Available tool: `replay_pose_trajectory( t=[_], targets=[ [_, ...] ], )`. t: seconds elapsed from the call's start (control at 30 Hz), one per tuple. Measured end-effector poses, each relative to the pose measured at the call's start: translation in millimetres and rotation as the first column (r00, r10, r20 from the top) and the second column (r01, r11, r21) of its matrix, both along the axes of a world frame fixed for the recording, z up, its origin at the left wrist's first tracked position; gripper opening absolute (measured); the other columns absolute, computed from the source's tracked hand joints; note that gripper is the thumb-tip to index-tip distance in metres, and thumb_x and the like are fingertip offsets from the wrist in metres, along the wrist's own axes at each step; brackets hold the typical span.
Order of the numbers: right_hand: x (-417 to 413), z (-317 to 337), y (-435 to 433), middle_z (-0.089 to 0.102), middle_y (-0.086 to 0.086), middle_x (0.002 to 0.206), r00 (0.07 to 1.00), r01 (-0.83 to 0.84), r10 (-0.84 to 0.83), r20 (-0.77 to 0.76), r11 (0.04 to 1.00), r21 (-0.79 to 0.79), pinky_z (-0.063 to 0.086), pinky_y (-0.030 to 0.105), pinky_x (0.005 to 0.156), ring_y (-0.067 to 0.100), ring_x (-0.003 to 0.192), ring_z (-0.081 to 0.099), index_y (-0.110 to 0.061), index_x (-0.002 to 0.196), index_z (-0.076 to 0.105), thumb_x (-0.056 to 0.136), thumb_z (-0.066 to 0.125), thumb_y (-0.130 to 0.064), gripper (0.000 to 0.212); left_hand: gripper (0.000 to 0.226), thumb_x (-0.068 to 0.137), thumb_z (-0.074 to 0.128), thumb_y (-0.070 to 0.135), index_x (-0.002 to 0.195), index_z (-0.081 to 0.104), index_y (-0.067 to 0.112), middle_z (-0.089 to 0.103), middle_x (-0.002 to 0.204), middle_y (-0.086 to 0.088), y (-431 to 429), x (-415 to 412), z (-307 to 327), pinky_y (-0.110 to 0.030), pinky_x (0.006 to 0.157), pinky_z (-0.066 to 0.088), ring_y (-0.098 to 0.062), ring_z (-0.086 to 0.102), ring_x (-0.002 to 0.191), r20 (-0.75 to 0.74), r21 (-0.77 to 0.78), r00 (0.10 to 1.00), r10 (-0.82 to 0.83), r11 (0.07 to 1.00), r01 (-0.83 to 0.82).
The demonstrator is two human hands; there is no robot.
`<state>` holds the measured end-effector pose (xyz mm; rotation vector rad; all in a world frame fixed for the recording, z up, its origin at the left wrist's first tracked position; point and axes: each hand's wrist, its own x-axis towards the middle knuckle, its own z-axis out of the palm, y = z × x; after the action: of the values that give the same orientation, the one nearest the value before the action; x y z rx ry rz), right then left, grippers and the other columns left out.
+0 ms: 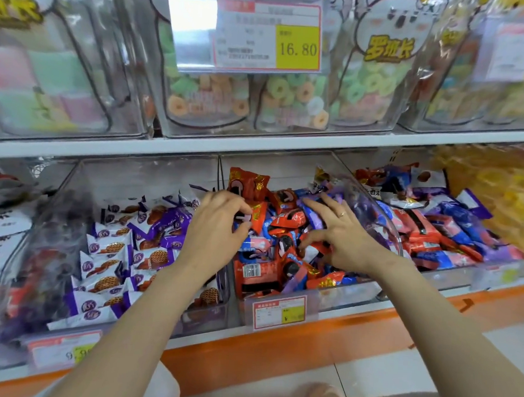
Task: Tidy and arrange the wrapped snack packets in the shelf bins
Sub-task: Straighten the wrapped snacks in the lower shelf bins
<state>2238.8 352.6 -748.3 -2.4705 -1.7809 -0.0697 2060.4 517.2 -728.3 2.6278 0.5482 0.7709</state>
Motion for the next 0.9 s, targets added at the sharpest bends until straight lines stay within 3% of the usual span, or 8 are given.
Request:
replay_pose_trajectory(
  t=[0.13,0.23,0.33,0.4,0.47,0.7,0.8,0.9],
  targets=[
    [-2.0,-9.2,3.9,0.053,0.011,0.133,0.996,-0.037,0.023,0.086,0.986,0.162,0.029,0.064,0.103,0.042,0.130,0.037,-0.023,0.065,0.072,0.057,0.081,-0.004,0.023,0.014,0.085,0.063,0.012,0.098,0.066,0.016,0.060,0.112,0.000,-1.8,-0.3,-0.2,-0.029,0.092,0.032,-0.019,0.049,0.110,0.018,0.005,1.000,-0.023,1.000,0.023],
    [0.5,-4.7,7.1,0.061,0.007,0.117,0.997,0.008,-0.037,0.068,0.923,0.385,0.039,0.052,0.095,0.030,0.115,0.042,-0.019,0.061,0.069,0.058,0.081,-0.005,0.019,0.013,0.088,0.061,0.013,0.099,0.065,0.017,0.062,0.107,0.002,-7.5,-1.4,3.8,-0.025,0.092,0.031,-0.015,0.050,0.108,0.060,0.006,0.996,-0.067,0.998,0.067],
    [0.2,18.0,5.4,0.064,-0.001,0.099,0.912,0.350,-0.114,-0.394,0.717,0.603,0.041,0.034,0.084,0.017,0.097,0.052,-0.021,0.068,0.068,0.070,0.077,-0.005,0.019,0.022,0.089,0.059,0.017,0.111,0.061,0.019,0.059,0.114,0.006,-13.8,1.3,8.4,-0.021,0.095,0.030,-0.009,0.046,0.112,0.067,-0.020,0.992,-0.110,0.994,0.111],
    [-3.6,35.4,2.5,0.067,-0.008,0.075,0.655,0.569,0.099,-0.749,0.588,0.575,0.047,0.027,0.069,0.008,0.074,0.060,-0.021,0.072,0.064,0.077,0.071,-0.001,0.022,0.038,0.088,0.062,0.022,0.125,0.052,0.020,0.054,0.126,0.007,-18.9,6.9,11.6,-0.023,0.101,0.032,-0.006,0.043,0.120,0.071,-0.098,0.987,-0.143,0.984,0.150],
    [-11.2,46.6,-0.5,0.067,-0.005,0.063,0.516,0.624,0.244,-0.821,0.550,0.556,0.050,0.025,0.057,0.008,0.060,0.063,-0.014,0.075,0.062,0.081,0.066,0.002,0.018,0.057,0.084,0.067,0.030,0.135,0.041,0.021,0.047,0.137,0.007,-23.9,14.0,14.8,-0.023,0.103,0.031,-0.007,0.039,0.127,0.060,-0.201,0.982,-0.181,0.961,0.189],
    [-35.2,52.8,8.0,0.070,0.001,0.069,0.407,0.557,0.324,-0.854,0.653,0.513,0.058,0.024,0.063,0.013,0.065,0.068,-0.006,0.090,0.062,0.085,0.060,0.003,0.010,0.047,0.082,0.065,0.041,0.120,0.053,0.016,0.059,0.103,0.008,-26.5,24.2,22.0,-0.022,0.075,0.043,-0.008,0.057,0.093,0.076,-0.194,0.988,-0.132,0.970,0.145],
    [-31.8,49.1,7.3,0.067,-0.004,0.074,0.544,0.495,0.213,-0.811,0.699,0.516,0.052,0.020,0.061,0.007,0.063,0.063,-0.019,0.093,0.063,0.084,0.065,-0.001,0.019,0.048,0.083,0.065,0.041,0.123,0.054,0.015,0.063,0.110,0.001,-17.5,16.7,20.3,-0.027,0.081,0.044,-0.014,0.058,0.098,0.066,-0.100,0.997,-0.033,0.994,0.040],
    [-35.9,45.1,6.3,0.068,-0.004,0.081,0.666,0.176,0.070,-0.742,0.953,0.248,0.048,0.024,0.065,0.009,0.069,0.058,-0.021,0.091,0.069,0.077,0.074,-0.010,0.019,0.048,0.084,0.065,0.037,0.125,0.054,0.015,0.062,0.116,-0.004,-9.0,7.0,19.9,-0.033,0.086,0.045,-0.020,0.057,0.105,0.091,-0.073,0.995,0.039,0.997,-0.032]
  ],
)
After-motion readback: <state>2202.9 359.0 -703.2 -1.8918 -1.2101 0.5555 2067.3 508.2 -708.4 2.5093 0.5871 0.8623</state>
